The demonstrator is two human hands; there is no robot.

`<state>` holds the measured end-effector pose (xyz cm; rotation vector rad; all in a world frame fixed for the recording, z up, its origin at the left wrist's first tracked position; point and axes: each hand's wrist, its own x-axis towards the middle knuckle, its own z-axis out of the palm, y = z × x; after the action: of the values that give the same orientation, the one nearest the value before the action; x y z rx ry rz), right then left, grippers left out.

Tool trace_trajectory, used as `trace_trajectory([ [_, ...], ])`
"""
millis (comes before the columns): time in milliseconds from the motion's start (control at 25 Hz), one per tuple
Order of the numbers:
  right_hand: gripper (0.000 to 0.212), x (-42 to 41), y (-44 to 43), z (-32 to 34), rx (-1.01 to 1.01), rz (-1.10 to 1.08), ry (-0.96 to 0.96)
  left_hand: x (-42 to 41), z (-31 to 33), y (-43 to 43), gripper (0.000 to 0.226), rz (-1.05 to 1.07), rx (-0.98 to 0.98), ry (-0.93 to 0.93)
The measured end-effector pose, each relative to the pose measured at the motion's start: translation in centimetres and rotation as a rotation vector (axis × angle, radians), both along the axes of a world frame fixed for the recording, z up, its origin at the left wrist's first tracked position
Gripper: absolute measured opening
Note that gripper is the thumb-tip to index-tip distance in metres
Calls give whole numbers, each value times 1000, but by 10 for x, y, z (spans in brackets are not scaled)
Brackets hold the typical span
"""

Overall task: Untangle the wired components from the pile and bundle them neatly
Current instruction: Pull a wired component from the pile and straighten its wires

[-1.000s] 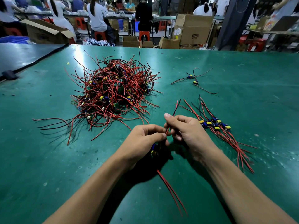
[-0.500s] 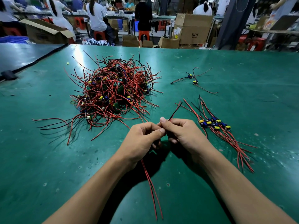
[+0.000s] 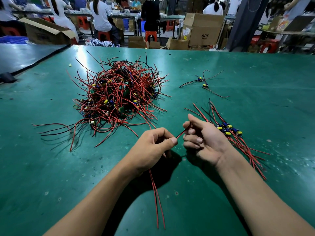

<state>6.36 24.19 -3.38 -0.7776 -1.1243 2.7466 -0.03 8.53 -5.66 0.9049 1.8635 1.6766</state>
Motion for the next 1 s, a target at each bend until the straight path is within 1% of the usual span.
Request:
trace_trajectory([
  [40, 46, 1, 0, 1, -58, 21, 8, 0, 0, -1, 14, 0, -1, -2],
  [80, 46, 2, 0, 1, -65, 33, 13, -1, -1, -1, 15, 4, -1, -9],
  [160, 43, 1, -4, -1, 37, 29, 26, 0, -1, -1, 14, 26, 8, -43],
  [280, 40, 1, -11, -8, 385, 14, 50, 0, -1, 0, 13, 91, 20, -91],
  [360, 39, 4, -15, -14, 626, 57, 44, 1, -1, 1, 14, 132, 24, -94],
  [440, 32, 6, -19, -19, 754, 127, 75, 2, -2, 2, 16, 154, 28, -92],
  [520, 26, 5, -20, -23, 788, 134, 104, 2, -1, 2, 17, 156, 23, -92],
  [560, 25, 4, -20, -23, 796, 110, 103, 2, -1, 2, 16, 148, 16, -90],
  [800, 36, -2, -10, -25, 795, -96, 48, -1, 2, 6, 15, 79, -15, -60],
  [920, 33, -6, -5, -23, 721, -202, 23, -1, 3, 5, 16, 46, -24, -36],
  [1000, 36, -8, -5, -20, 578, -229, 16, -1, 4, 5, 15, 27, -23, -25],
])
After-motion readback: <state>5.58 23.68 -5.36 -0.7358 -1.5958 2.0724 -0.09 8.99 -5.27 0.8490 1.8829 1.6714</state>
